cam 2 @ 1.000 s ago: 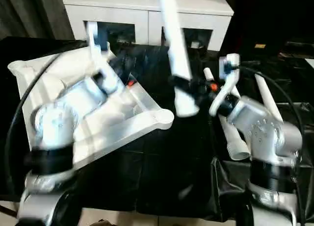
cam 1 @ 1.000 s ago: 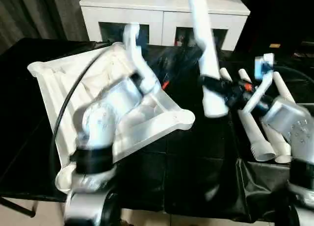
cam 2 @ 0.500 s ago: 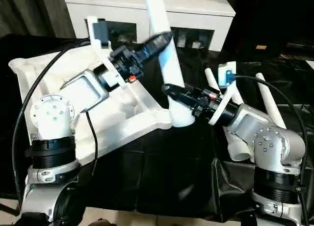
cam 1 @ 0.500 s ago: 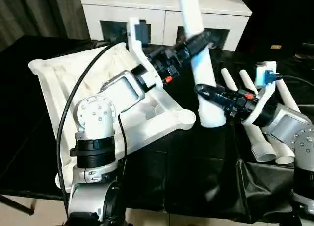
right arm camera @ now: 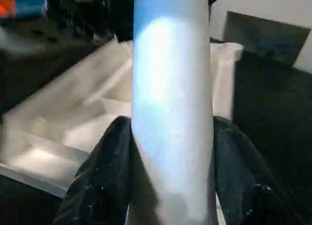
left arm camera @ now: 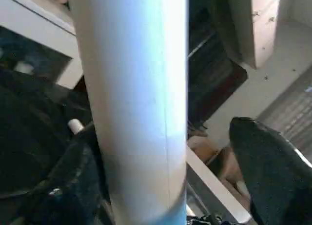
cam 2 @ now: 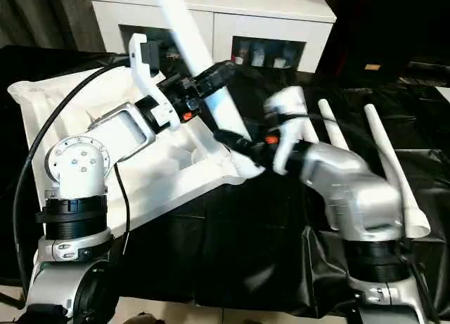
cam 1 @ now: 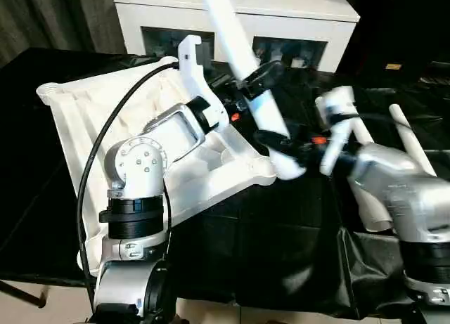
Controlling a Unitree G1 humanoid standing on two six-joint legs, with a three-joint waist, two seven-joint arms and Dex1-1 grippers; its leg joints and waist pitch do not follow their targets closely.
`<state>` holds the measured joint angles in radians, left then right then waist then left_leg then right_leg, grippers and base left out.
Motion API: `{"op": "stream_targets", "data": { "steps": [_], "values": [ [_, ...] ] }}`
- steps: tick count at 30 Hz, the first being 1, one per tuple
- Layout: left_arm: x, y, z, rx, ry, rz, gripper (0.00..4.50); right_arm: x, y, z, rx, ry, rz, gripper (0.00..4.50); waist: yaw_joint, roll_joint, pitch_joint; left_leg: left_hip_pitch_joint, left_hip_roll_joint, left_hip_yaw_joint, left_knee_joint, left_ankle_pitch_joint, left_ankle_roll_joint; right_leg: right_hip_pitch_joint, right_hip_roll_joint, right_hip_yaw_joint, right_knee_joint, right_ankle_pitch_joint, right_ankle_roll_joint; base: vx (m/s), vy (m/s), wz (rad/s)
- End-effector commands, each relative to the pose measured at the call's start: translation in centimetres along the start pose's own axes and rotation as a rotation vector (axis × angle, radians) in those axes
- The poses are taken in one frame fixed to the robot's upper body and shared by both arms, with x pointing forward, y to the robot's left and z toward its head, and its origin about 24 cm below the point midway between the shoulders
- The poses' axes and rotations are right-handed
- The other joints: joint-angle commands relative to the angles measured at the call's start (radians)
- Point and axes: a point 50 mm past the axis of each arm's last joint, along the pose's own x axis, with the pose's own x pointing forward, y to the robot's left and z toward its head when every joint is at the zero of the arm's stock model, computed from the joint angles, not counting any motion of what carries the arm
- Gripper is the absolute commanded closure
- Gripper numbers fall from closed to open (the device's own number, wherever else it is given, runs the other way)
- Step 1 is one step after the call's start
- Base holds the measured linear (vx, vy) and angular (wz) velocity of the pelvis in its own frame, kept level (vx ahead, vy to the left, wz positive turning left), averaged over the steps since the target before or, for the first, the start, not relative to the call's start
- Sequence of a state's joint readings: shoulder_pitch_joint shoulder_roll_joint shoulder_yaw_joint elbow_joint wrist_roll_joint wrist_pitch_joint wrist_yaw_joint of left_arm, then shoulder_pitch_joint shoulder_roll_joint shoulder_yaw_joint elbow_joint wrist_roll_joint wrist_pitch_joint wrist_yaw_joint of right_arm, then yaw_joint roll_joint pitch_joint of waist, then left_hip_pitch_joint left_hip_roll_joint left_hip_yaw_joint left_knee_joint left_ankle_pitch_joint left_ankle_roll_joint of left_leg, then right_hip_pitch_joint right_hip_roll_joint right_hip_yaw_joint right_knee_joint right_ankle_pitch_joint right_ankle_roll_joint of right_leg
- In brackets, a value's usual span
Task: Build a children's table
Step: Pick table leg
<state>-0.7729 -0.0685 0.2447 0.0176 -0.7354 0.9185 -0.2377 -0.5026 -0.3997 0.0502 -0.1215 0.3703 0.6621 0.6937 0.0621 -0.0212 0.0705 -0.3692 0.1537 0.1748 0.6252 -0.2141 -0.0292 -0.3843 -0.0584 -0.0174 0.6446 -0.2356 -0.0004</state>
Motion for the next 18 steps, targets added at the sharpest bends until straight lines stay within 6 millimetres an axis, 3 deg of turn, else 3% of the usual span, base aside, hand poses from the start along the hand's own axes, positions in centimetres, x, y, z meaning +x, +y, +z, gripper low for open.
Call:
{"op": "stream_targets", "data": {
  "steps": [1, 4, 9, 14, 18],
  "values": [
    [0.4, -0.9, 0.3, 0.02, -0.023, -0.024, 0.87, 0.9, 0.3, 0.0, -0.031, 0.01, -0.035, 2.64, 0.003, -0.015, -0.073, 0.007, 0.064, -0.023, -0.065, 0.023, 0.059, 0.055, -0.08, 0.043, -0.069, 0.075, -0.276, 0.0, 0.0, 0.0],
    [0.4, -0.7, 0.4, 0.024, -0.033, 0.002, 1.12, 1.6, 0.2, 0.2, -0.082, 0.003, -0.096, 2.64, 0.002, -0.011, -0.073, 0.008, 0.066, -0.024, -0.066, 0.022, 0.065, 0.055, -0.08, 0.043, -0.067, 0.089, -0.284, 0.0, 0.0, 0.0],
    [0.4, -0.1, 0.5, 0.003, -0.044, 0.04, 1.45, 2.8, 0.0, 0.0, -0.149, 0.017, -0.154, 2.64, -0.001, -0.013, -0.071, 0.009, 0.065, -0.022, -0.067, 0.002, 0.047, 0.053, -0.079, 0.044, -0.069, 0.07, -0.281, 0.0, 0.0, 0.0],
    [0.4, -0.2, 0.5, 0.004, -0.052, 0.032, 1.83, 3.6, 0.2, 0.1, -0.168, 0.012, -0.162, 2.64, 0.0, -0.014, -0.074, 0.009, 0.065, -0.022, -0.065, 0.031, 0.062, 0.055, -0.079, 0.043, -0.062, 0.137, -0.29, 0.0, 0.0, 0.0],
    [0.3, -0.2, 0.8, 0.01, -0.059, 0.035, 2.1, 3.9, 0.1, 0.2, -0.184, 0.005, -0.175, 2.64, 0.001, -0.015, -0.073, 0.009, 0.065, -0.022, -0.065, 0.021, 0.064, 0.055, -0.079, 0.043, -0.062, 0.128, -0.29, 0.0, 0.0, 0.0]
  ]
}}
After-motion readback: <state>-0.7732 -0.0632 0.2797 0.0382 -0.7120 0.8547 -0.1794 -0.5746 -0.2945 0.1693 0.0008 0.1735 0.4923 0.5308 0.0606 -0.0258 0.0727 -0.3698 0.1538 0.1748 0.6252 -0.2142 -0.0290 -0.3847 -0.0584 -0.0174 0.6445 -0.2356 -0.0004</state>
